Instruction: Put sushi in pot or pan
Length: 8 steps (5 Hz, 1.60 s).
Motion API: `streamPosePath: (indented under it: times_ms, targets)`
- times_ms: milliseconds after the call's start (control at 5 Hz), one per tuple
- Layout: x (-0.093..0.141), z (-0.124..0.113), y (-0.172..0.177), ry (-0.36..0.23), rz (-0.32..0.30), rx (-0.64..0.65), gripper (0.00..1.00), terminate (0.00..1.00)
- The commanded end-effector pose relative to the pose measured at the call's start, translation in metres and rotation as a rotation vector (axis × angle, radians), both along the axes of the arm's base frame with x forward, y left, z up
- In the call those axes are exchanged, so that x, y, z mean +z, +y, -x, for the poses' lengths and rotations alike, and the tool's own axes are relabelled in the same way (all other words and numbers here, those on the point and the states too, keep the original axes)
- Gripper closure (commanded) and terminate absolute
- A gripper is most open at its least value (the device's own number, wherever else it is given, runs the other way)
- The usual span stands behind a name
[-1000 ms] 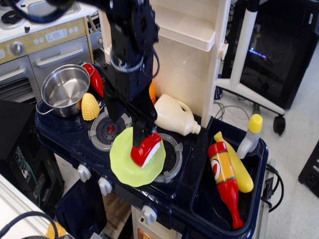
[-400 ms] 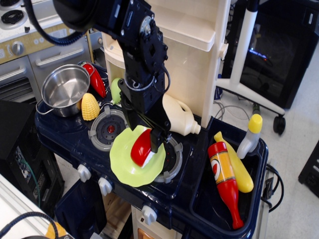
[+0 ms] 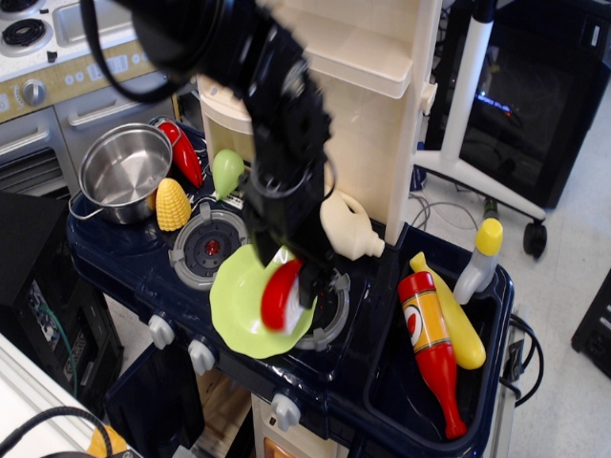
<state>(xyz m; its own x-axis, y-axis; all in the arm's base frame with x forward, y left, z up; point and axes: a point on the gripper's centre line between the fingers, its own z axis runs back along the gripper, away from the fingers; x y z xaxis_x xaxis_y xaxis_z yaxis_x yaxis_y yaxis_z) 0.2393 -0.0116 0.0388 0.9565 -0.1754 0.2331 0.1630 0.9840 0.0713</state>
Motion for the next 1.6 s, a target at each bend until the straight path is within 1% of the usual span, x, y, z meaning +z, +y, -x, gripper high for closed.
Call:
streamPosePath:
  times_ms: [0, 200, 400, 600, 800, 1000, 1200, 1400]
  targets:
    - [-0.009, -0.003, 0.003, -0.054, 0.007, 0.016, 0.0, 0.0]
    - [-0.006, -0.001, 0.002, -0.044, -0.011, 0.028, 0.0, 0.0]
    - [0.006, 0.008, 0.009, -0.036, -0.075, 0.073, 0.0, 0.0]
    - [0.009, 0.01, 0.008, -0.055, -0.105, 0.108, 1.0, 0.0]
    - [0.011, -0.004, 0.013, -0.058, -0.109, 0.087, 1.0, 0.0]
    - [0.031, -0.007, 0.046, -0.01, -0.176, -0.019, 1.0, 0.0]
    - [0.052, 0.002, 0.094, 0.056, -0.207, -0.126, 1.0, 0.0]
    - [0.065, 0.008, 0.142, 0.058, -0.269, -0.164, 1.0, 0.0]
